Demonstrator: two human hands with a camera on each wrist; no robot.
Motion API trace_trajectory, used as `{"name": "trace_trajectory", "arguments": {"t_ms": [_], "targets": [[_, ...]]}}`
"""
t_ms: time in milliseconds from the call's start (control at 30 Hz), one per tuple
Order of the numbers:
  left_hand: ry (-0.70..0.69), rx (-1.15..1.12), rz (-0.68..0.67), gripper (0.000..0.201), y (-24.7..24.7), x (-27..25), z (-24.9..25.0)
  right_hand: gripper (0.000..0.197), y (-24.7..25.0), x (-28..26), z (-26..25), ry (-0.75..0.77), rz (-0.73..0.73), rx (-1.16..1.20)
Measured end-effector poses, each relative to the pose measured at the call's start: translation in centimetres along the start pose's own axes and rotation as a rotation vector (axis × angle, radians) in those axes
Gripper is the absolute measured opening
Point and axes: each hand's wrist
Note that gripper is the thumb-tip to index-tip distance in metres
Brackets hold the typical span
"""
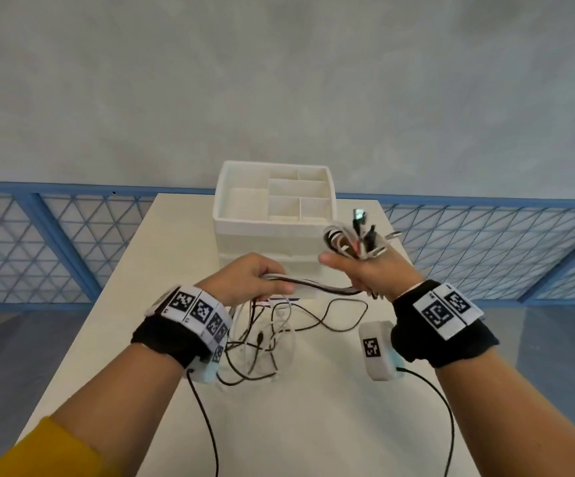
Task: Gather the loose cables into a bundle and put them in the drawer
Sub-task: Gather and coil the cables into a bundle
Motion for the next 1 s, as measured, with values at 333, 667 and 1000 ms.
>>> {"name": "trace_trajectory", "arguments": {"t_ms": [333, 667, 1000], "targets": [[-0.121, -0.035, 0.018, 0.03, -1.4, 1.2, 2.1, 0.019, -2.5, 0.0, 0.3, 0.074, -0.134, -0.019], [0.136, 0.461, 0.18, 0.019, 2.1, 0.0, -3.0, 0.018, -0.3, 0.3, 2.6, -0.195, 0.233, -0.018], [0.138, 0.142, 0.108, 0.121, 0.0, -0.8, -4.9, 0.015, 0.6, 0.1, 0.9, -0.135, 0.076, -0.096]]}}
Point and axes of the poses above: each hand's wrist, its own x-axis towards the middle knuckle, its own y-axis out of the back of the hand, z = x × y, and after that the axes turned 11 degrees about -x, right-handed
